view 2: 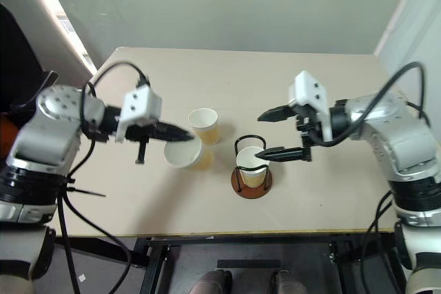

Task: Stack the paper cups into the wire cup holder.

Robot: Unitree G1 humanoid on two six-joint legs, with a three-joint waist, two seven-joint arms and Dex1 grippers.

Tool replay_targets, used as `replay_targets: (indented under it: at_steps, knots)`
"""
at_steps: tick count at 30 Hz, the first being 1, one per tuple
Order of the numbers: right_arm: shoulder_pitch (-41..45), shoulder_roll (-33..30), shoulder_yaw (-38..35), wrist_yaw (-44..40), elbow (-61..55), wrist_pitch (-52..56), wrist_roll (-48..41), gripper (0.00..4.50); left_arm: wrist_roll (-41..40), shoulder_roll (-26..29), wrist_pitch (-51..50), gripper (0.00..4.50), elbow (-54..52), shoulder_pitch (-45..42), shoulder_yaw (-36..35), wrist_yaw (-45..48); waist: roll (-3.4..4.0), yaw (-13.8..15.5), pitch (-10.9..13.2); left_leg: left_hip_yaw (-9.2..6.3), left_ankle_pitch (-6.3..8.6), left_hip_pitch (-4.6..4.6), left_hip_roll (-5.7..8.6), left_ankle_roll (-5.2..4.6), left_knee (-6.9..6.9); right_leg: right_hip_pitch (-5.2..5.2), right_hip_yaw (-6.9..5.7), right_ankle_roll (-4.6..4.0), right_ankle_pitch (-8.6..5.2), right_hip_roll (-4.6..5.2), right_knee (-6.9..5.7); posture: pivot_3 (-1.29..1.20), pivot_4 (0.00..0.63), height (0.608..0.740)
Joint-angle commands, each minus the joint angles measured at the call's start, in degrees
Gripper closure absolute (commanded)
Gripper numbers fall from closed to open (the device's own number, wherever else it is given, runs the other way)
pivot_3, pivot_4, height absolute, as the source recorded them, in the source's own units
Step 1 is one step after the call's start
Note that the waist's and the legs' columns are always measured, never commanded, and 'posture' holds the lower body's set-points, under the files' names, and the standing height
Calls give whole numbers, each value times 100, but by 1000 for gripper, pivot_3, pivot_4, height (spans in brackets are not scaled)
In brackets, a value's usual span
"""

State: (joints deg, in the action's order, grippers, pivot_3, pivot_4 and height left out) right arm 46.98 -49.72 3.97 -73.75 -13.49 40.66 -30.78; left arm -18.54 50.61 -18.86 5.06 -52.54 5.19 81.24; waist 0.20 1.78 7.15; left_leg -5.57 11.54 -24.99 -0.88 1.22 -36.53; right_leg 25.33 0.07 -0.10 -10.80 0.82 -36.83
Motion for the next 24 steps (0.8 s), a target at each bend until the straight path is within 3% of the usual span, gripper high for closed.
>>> replay_targets:
  at_steps: [1,9,11,13,24]
  knots:
    - [-171,-413,-468,-201,126,-165,-67,146,-550,-261,-110,4476,-159,-589,-245,226,-2,9,-1,0,1,-1,0,-3,-5,-2,0,2,1,0,2,0,150,740]
    - [-494,-730,-788,70,266,-289,34,146,-288,-1214,415,4476,501,-1560,381,627,-1,-16,-1,11,6,-1,-1,-23,-46,-11,4,44,24,3,-2,0,150,740]
    - [-593,-753,-837,144,128,-239,-17,146,168,-1367,797,4476,780,-1650,735,653,-1,-27,-1,15,8,0,-1,-29,-51,-15,8,54,30,3,1,0,150,740]
    - [-669,-790,-885,221,24,-189,-43,146,491,-1478,1081,4476,968,-1691,983,653,0,-31,-1,16,11,4,-1,-37,-58,-27,10,67,27,3,4,0,150,740]
    - [-1011,-931,-1062,527,-340,29,-155,146,686,-1780,1380,4476,1330,-1733,1195,987,0,-5,0,23,44,-23,2,-79,-100,-31,14,114,11,3,13,0,150,740]
